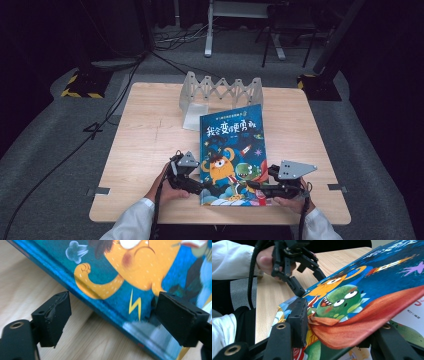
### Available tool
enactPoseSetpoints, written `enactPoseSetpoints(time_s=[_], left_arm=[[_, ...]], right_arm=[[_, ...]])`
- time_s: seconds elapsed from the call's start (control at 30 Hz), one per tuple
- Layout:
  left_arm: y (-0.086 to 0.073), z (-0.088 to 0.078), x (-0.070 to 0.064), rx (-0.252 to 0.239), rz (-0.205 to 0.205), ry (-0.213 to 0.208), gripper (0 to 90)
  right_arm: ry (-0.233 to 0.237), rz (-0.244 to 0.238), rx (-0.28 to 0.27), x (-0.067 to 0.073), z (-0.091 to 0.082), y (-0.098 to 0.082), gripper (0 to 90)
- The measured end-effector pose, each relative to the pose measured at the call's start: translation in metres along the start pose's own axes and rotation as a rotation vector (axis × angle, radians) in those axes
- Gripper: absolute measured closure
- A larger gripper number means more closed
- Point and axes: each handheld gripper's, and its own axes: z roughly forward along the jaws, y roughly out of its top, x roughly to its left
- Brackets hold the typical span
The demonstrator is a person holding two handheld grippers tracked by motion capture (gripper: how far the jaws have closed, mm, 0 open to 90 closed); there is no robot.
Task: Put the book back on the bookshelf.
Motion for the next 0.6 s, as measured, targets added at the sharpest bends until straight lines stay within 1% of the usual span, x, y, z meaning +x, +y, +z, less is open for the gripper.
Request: enactPoseSetpoints(time_s=[0.07,0.1,0.2,0.23,0.27,0.3,0.33,0.4,0.47,0.53,0.6], left_arm=[[0.001,0.002,0.002,-0.009,-0.002,-0.020,12.0],[0.002,0.003,0.003,-0.013,-0.009,-0.033,12.1],[0.003,0.006,0.005,-0.012,-0.016,-0.065,9.5],[0.003,0.010,0.007,-0.017,-0.034,-0.099,8.4],[0.003,0.012,0.008,-0.014,-0.046,-0.117,7.9],[0.003,0.013,0.009,-0.010,-0.050,-0.126,6.6],[0.003,0.013,0.009,-0.010,-0.050,-0.126,5.2],[0.004,0.016,0.009,-0.007,-0.043,-0.147,4.2],[0.005,0.018,0.010,-0.008,-0.051,-0.162,3.1],[0.005,0.019,0.011,-0.012,-0.053,-0.172,3.3],[0.003,0.019,0.013,-0.025,-0.059,-0.191,4.4]], right_arm=[[0.000,-0.004,0.000,0.000,0.000,0.000,53.9],[-0.002,-0.004,-0.002,0.001,0.000,0.000,53.9],[-0.001,-0.007,-0.005,0.001,0.000,-0.001,53.9],[0.000,-0.011,-0.008,0.001,0.000,-0.001,53.9],[0.000,-0.011,-0.009,0.000,0.000,-0.001,53.9],[0.001,-0.011,-0.009,0.000,0.000,-0.002,53.9],[0.001,-0.011,-0.009,0.000,0.000,-0.002,53.9],[0.000,-0.014,-0.009,0.000,-0.001,-0.002,53.9],[0.005,-0.012,-0.012,0.000,0.000,-0.002,53.9],[0.006,-0.011,-0.014,-0.001,0.000,-0.003,53.9],[0.007,-0.011,-0.016,-0.001,0.000,-0.003,53.9]])
